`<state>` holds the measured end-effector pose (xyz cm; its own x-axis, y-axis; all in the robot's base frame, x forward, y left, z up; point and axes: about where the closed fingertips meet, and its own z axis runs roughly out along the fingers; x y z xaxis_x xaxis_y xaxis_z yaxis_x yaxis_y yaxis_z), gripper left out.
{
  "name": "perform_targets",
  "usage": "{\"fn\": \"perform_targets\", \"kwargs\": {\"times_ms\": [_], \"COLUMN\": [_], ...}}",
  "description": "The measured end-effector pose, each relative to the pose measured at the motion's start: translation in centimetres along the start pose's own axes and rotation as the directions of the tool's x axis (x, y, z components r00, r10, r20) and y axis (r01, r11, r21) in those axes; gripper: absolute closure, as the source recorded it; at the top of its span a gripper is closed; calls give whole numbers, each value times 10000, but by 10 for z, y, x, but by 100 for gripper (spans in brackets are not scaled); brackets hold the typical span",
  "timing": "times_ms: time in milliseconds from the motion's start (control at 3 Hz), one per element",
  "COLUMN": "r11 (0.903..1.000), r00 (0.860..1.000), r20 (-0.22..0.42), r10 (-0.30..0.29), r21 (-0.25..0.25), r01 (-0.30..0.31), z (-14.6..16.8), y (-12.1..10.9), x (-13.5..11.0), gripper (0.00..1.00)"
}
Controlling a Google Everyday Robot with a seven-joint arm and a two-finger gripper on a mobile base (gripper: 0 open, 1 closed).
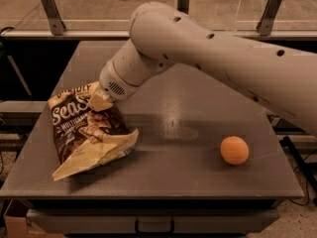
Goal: Pick brown chip bag
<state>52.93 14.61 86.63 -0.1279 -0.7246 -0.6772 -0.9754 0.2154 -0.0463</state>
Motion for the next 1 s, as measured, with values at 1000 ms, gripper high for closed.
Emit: {"fn": "perform_targets", "kwargs": {"times_ms": [1000], "r11": [9631], "r00": [9801], "r20": [670], "r10": [-1867], "r21": [2093], "r01": [1691], "z": [-124], "y": [-37], "x": [-79], "gripper": [100]}}
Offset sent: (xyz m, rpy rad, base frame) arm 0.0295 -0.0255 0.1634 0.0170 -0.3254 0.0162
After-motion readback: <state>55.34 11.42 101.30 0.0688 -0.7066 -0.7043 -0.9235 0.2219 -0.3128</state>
